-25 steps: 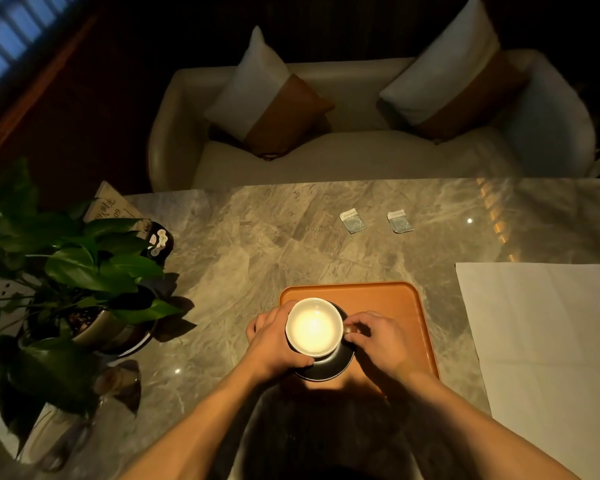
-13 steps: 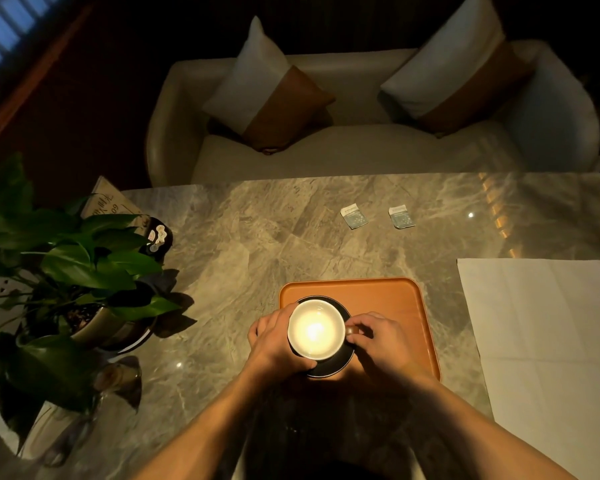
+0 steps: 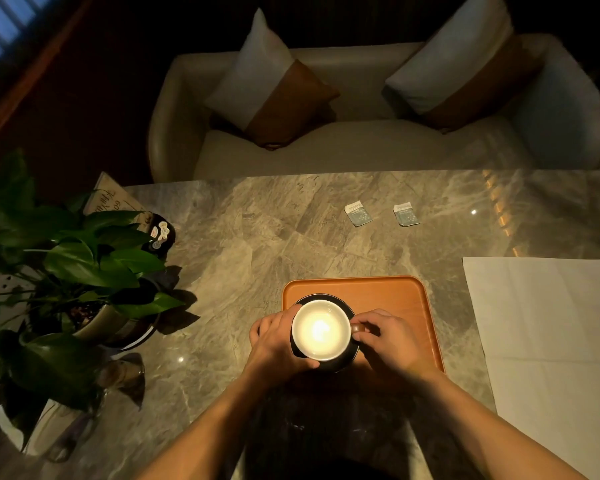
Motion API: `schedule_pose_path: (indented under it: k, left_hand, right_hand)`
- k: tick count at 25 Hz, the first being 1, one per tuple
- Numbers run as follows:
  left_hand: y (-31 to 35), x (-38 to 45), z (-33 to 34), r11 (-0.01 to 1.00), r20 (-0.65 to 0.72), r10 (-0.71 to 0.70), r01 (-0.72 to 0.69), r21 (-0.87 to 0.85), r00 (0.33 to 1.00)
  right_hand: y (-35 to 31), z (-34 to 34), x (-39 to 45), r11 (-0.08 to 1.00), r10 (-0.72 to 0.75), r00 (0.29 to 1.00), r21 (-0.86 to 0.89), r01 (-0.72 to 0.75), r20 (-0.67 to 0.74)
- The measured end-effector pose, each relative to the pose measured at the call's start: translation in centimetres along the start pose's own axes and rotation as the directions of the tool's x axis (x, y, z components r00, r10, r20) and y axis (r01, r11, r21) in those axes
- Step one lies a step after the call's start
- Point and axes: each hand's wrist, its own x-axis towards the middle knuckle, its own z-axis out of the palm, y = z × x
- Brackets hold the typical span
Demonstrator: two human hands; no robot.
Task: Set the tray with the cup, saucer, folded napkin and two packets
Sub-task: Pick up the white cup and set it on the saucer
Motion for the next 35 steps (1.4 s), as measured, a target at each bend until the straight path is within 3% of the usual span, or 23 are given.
schedule_pose_path:
  k: [15,35]
  left_hand:
    - [-0.2,0.2,-0.1,1.000,-0.005,0.020,-0.020,-0.017,1.000]
    - [0.2,1.4,-1.3,0.997,0.138,-0.052,0.060,-0.052,0.989]
  right_hand:
    - [-0.1,0.1,-0.1,1.000,0.026,1.000,0.005,-0.026,-0.010]
    - [0.0,0.6,-0.9,1.000,0.028,0.999,-0.008,-0.028,-0.031]
